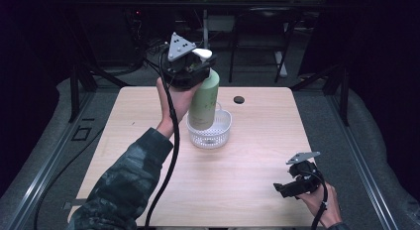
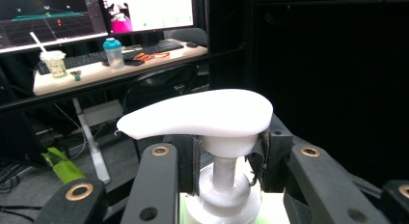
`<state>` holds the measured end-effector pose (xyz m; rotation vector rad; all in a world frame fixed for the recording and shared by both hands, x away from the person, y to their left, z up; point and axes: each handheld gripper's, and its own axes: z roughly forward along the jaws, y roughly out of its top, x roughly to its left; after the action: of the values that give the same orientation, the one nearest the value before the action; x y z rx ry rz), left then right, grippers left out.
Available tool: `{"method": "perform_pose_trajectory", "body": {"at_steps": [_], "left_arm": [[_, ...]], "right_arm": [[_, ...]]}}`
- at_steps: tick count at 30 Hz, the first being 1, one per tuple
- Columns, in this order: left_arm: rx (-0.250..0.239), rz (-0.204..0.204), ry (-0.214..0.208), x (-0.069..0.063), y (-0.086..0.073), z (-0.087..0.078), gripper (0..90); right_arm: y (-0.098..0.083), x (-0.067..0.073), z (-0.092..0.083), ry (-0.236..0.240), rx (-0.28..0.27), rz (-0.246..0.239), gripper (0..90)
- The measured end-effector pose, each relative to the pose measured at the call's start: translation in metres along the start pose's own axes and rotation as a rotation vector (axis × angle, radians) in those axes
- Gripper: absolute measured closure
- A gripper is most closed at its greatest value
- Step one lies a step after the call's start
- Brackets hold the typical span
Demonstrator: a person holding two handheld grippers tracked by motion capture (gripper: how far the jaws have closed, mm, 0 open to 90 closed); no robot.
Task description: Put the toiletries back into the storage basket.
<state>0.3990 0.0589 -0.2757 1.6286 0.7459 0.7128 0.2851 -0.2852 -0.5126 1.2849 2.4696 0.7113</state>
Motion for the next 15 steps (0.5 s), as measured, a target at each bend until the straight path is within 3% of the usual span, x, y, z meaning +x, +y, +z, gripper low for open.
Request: {"method": "perform_pose_trajectory", "body": {"at_steps": [15], "left_arm": [[0.007, -0.016, 0.004, 0.002, -0.003, 0.017, 67.4]], "right_arm": [[0.0, 0.001, 0.0, 0.0, -0.002, -0.004, 5.4]]}}
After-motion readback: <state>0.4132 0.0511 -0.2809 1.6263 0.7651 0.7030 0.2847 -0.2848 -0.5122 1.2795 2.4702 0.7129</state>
